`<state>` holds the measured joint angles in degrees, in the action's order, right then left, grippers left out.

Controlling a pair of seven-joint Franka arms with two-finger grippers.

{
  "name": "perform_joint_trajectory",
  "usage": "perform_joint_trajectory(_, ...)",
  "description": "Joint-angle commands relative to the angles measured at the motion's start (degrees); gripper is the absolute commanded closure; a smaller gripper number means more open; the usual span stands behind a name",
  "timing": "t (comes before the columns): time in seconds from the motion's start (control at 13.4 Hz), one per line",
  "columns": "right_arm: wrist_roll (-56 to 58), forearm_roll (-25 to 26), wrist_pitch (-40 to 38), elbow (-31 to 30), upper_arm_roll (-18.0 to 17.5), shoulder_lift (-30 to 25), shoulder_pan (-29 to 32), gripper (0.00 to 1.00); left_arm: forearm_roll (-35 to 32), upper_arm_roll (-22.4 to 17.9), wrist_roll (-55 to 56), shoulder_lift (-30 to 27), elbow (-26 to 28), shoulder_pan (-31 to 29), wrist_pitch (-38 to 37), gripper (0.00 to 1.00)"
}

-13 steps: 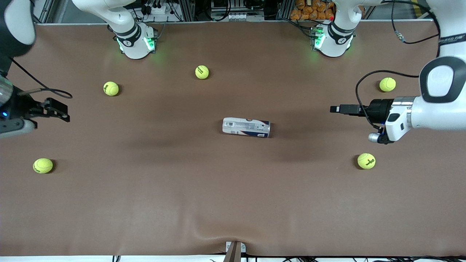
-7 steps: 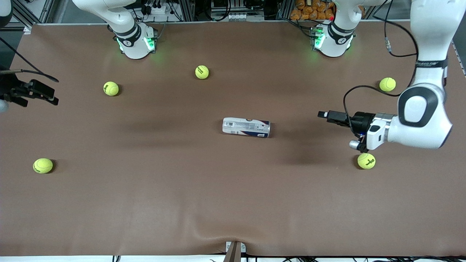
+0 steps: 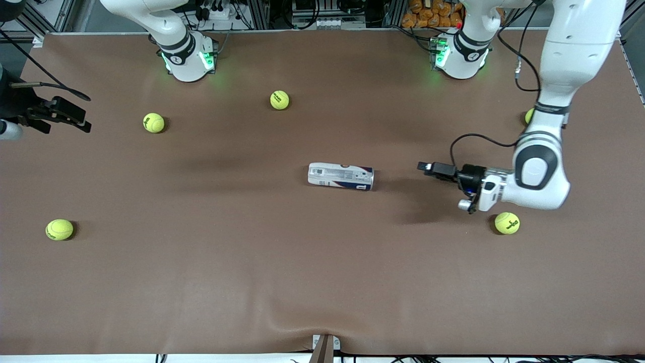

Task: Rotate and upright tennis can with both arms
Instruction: 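Reach the left gripper toward the open end of the lying can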

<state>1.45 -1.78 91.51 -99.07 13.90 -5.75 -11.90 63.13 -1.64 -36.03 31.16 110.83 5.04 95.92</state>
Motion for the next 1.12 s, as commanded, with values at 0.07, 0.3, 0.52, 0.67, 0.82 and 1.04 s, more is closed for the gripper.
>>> perform_joint_trajectory(0.07,-0.84,4.05,1.91,-0.44,-0.19,-1.02,-0.32,0.00,4.97,3.48,-1.14,-0.40,2.72,1.02,7.07,0.00)
perform_joint_trajectory(0.3,-1.10,4.86,-0.26,4.13,-0.10,0.82,-0.23,0.00,7.71,4.54,-1.23,1.45,2.72,2.24,9.97,0.00)
perform_joint_trajectory(0.52,-0.84,4.24,-3.44,6.52,0.16,0.83,-0.23,0.00,11.03,5.41,-2.37,3.46,2.72,3.13,11.74,0.00)
perform_joint_trajectory(0.67,-0.75,4.24,-3.44,6.95,0.08,0.74,-0.23,0.00,12.80,5.69,-3.08,4.78,1.76,4.09,11.92,0.00)
perform_joint_trajectory(0.82,-0.66,3.89,-2.83,6.87,0.16,1.09,0.38,0.00,14.91,5.69,-5.26,6.71,0.79,5.32,12.88,0.00)
perform_joint_trajectory(1.04,-0.66,3.01,-3.17,6.78,0.16,1.09,-0.06,0.00,18.43,5.69,-6.77,7.86,0.79,6.64,13.32,0.00)
